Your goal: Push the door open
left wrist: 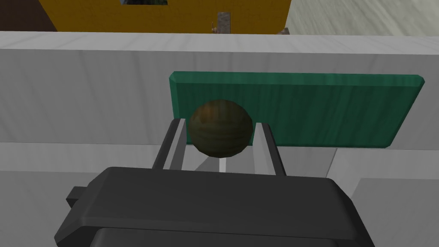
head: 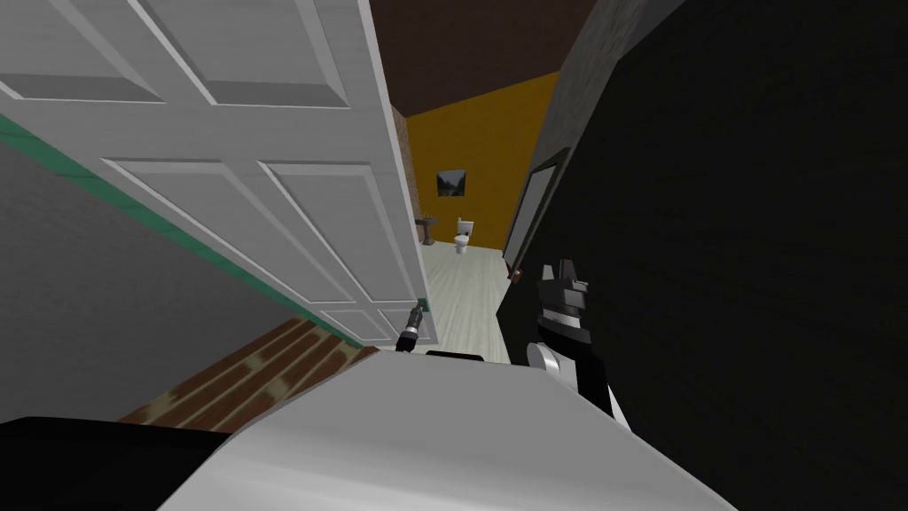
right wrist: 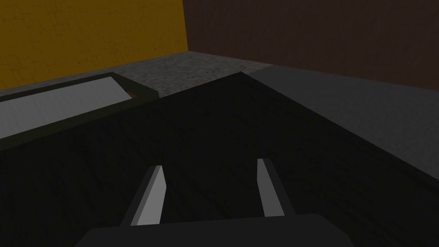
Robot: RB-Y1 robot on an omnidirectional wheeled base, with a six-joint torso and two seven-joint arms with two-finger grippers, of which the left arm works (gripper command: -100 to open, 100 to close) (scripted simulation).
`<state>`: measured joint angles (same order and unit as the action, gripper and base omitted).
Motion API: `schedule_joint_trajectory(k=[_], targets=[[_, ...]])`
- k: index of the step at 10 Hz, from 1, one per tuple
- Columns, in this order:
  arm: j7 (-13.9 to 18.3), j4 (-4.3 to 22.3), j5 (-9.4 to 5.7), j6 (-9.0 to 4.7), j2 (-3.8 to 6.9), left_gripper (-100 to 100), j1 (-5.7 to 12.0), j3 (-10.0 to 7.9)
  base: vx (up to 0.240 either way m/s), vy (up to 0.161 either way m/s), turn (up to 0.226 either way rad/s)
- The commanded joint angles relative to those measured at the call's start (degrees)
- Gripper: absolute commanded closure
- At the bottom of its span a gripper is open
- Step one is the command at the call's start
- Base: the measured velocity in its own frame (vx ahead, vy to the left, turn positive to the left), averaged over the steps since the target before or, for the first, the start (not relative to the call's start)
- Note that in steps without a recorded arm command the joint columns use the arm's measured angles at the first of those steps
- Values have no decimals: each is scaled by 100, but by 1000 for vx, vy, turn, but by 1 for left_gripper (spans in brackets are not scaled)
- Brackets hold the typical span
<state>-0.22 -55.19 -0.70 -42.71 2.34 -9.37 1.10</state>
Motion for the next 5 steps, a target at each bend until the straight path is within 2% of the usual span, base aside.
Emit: schedule_joint_trajectory(k=[1,3,5], targets=[[-39,13,-64,-51,91,100,72,-150,194,-34,54],[-64,29,-116,-44,146,100,93,-255,190,-52,47],[-93,46,-175,-35,194,100,116,-374,181,-18,42]])
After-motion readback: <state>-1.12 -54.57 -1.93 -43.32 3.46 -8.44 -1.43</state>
